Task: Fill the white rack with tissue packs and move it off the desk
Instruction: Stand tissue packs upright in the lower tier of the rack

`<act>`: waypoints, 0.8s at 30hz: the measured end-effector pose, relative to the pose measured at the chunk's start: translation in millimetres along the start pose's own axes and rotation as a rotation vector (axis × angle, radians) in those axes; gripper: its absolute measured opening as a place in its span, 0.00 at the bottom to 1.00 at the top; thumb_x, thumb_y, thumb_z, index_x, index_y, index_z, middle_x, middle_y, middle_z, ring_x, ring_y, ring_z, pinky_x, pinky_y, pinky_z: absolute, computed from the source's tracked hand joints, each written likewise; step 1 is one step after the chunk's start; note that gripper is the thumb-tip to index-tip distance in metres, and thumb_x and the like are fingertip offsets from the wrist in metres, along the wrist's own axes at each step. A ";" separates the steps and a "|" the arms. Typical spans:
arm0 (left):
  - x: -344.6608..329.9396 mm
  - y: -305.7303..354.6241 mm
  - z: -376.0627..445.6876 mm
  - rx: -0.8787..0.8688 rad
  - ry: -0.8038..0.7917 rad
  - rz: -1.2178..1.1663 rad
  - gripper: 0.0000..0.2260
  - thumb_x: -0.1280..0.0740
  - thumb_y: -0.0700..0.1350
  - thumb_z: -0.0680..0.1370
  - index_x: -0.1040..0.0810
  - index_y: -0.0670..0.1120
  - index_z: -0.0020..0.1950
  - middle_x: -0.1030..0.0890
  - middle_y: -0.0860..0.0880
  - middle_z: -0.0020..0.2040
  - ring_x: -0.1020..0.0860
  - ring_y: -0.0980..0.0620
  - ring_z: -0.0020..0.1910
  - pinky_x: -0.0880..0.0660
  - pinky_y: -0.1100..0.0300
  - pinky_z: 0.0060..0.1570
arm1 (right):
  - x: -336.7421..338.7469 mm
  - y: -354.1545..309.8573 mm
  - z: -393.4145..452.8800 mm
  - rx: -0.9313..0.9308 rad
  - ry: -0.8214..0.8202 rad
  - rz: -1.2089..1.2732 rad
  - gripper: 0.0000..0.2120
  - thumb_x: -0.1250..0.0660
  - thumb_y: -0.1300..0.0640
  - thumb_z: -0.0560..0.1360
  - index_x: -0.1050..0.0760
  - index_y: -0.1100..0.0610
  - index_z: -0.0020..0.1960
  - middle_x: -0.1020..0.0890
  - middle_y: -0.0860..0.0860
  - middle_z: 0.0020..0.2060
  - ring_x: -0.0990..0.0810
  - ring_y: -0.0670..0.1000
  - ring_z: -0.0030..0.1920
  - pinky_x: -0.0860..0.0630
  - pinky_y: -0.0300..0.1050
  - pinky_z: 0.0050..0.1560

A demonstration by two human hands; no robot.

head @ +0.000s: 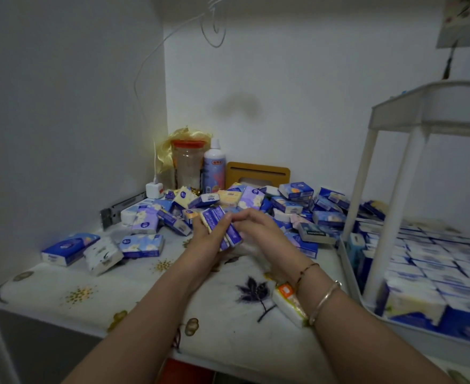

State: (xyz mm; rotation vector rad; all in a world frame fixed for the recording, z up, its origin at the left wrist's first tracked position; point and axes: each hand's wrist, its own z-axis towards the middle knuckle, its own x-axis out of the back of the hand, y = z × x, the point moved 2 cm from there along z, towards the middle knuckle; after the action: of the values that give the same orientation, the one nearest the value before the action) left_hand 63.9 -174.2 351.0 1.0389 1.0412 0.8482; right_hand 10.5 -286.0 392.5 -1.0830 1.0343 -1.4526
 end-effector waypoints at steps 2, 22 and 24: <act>3.3 2.4 -3.2 -0.032 0.037 0.042 0.27 0.28 0.57 0.72 0.36 0.51 0.65 0.20 0.44 0.59 0.18 0.43 0.52 0.20 0.42 0.49 | 11.9 -1.6 3.1 0.047 0.054 -0.157 0.10 0.40 0.62 0.78 0.20 0.56 0.46 0.19 0.50 0.48 0.22 0.47 0.55 0.26 0.38 0.56; -2.4 14.1 -26.4 -0.392 0.010 0.478 0.25 0.24 0.39 0.70 0.33 0.55 0.59 0.23 0.60 0.52 0.22 0.69 0.47 0.24 0.71 0.44 | 40.9 14.3 12.6 0.026 0.383 -0.541 0.16 0.40 0.47 0.76 0.26 0.58 0.39 0.25 0.59 0.37 0.26 0.54 0.39 0.30 0.48 0.42; -4.3 15.1 -28.7 -0.428 0.026 0.518 0.27 0.23 0.41 0.69 0.33 0.55 0.60 0.24 0.62 0.53 0.24 0.70 0.49 0.24 0.69 0.47 | 33.1 2.1 5.5 0.004 0.312 -0.445 0.22 0.42 0.48 0.79 0.25 0.68 0.46 0.25 0.68 0.43 0.25 0.59 0.39 0.31 0.47 0.41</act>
State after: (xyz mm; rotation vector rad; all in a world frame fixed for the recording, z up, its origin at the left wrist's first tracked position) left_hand 34.2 -166.1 362.1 0.9360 0.5690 1.4368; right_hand 13.3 -319.3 395.3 -1.1556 1.0429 -2.0294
